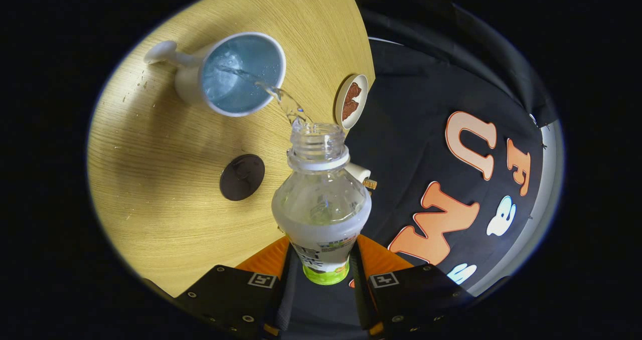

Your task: Take the bottle from table, then pour the juice into the cup, finally place the bottle on the coaster

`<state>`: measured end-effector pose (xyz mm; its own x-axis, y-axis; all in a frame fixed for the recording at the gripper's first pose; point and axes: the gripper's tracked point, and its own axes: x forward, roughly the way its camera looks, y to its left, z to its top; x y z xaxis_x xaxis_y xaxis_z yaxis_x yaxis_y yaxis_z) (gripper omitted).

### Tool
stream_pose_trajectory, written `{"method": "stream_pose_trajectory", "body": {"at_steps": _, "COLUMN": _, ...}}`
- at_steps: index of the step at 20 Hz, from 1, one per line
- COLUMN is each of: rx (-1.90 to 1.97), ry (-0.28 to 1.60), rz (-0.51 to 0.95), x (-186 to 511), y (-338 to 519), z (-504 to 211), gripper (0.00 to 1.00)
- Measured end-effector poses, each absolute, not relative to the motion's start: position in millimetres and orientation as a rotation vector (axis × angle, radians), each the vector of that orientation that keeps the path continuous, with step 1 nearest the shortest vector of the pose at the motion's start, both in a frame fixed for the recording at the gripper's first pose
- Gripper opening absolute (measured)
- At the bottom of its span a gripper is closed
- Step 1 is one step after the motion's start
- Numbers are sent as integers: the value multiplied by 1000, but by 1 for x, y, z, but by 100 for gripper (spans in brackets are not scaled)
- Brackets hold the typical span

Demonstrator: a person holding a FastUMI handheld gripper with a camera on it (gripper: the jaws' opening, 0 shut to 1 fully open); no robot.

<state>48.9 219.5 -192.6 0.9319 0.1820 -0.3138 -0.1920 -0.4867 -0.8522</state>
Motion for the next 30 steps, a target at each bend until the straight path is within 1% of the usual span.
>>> {"method": "stream_pose_trajectory", "body": {"at_steps": 30, "rx": -2164, "ry": -22, "rz": 472, "x": 47, "y": 234, "z": -187, "gripper": 53}}
